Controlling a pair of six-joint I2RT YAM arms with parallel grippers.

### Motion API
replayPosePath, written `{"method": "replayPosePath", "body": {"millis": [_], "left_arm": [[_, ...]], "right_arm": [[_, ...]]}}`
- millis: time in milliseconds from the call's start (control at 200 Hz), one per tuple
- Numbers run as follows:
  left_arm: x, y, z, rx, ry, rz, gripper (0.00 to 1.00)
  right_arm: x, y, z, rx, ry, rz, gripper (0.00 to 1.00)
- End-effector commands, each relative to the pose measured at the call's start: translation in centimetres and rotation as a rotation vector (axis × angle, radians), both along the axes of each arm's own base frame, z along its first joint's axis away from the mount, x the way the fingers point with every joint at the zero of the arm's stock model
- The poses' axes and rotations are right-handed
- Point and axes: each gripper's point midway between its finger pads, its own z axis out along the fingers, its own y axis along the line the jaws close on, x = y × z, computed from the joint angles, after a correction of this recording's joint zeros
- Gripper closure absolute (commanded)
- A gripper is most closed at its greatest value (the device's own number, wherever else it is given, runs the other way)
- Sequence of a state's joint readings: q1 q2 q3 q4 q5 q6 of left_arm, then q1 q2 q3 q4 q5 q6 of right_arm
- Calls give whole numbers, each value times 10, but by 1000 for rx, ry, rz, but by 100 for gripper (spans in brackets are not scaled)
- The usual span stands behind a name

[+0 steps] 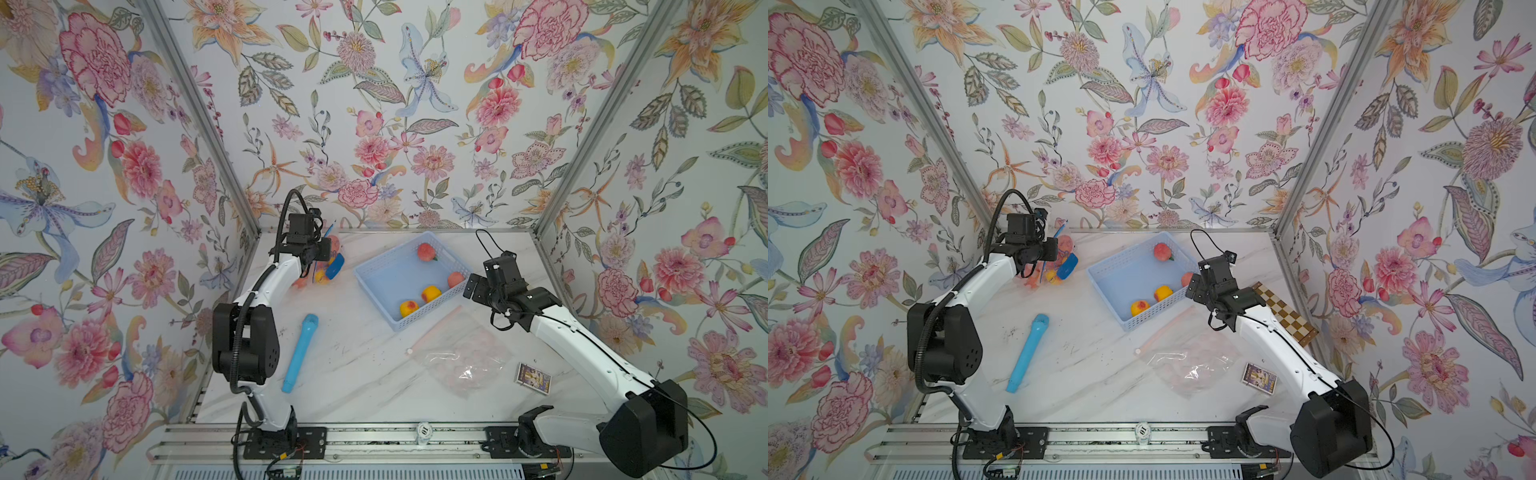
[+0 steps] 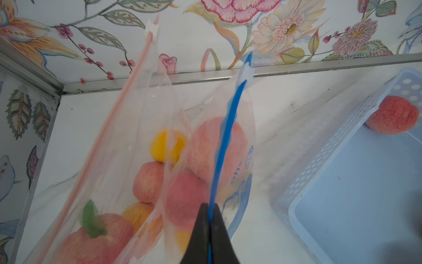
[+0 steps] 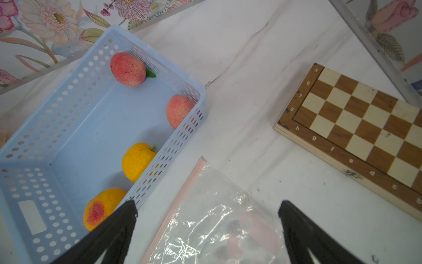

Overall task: Place the peach in a zip-top bag and seal the zipper
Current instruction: Place the zipper food storage bag at the center of the board.

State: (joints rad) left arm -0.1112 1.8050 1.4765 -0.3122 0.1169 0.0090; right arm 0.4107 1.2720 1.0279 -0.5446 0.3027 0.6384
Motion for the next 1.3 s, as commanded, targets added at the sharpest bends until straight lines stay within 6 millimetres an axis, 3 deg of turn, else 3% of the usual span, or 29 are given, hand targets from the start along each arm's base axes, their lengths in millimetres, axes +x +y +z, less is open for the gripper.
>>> {"method": "replayPosePath", "body": {"millis": [0, 180, 355, 556, 846, 1136, 1151, 1291], "left_arm": [[11, 0, 9, -25, -22, 11, 100], [14, -9, -8, -47, 7, -6, 96], [16, -22, -13, -65, 22, -41, 95], [14, -30, -14, -90, 34, -55, 73], [-8, -33, 22, -137, -11, -56, 53], [-44, -31, 62, -186, -111, -37, 41], [-50, -30, 75, -193, -142, -38, 41], [-66, -26, 96, -217, -213, -21, 36]], "right_arm": [[-17, -5, -28, 14, 102, -45, 1], [-38, 4, -54, 41, 173, -39, 1], [-56, 19, -62, 54, 177, -23, 1], [-71, 44, -71, 92, 184, 7, 1], [-79, 91, -87, 162, 195, 45, 2], [-67, 116, -98, 118, 180, 29, 2], [-66, 117, -99, 115, 180, 29, 2], [-62, 115, -108, 85, 183, -10, 2]]}}
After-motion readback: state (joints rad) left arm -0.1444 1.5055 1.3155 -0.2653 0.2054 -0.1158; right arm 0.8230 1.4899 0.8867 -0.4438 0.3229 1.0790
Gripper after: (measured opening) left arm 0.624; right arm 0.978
